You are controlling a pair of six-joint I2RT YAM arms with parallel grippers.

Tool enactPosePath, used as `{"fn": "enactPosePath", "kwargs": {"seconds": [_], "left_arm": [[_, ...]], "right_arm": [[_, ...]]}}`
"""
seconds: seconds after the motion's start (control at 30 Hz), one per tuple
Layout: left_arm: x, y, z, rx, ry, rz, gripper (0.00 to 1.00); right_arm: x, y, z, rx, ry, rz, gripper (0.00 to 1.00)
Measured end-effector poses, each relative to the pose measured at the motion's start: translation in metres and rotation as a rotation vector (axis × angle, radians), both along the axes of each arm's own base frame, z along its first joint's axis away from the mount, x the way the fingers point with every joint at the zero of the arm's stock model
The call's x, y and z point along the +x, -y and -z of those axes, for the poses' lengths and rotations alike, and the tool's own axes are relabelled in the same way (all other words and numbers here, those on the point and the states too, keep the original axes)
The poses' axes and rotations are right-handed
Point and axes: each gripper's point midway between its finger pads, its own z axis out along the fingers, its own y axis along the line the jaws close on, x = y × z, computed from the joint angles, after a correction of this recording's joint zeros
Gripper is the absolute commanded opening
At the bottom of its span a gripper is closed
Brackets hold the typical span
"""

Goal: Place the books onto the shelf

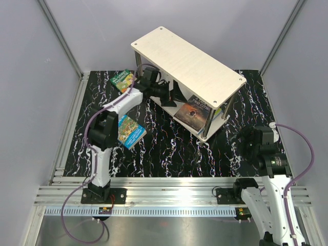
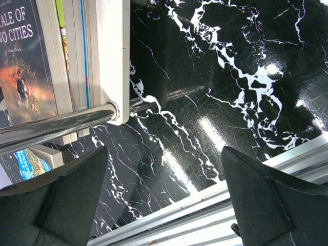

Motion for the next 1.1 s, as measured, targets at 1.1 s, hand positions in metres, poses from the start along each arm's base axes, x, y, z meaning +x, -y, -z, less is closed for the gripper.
{"fn": "enactPosePath", "kwargs": {"seconds": [1.1], "left_arm": [[-0.112,-0.319,0.071,0.626,-0.256,-1.033,0.99]], "right_arm": [[0.026,-0.13,-0.071,-0.004,0.168,-0.571,1.0]]}}
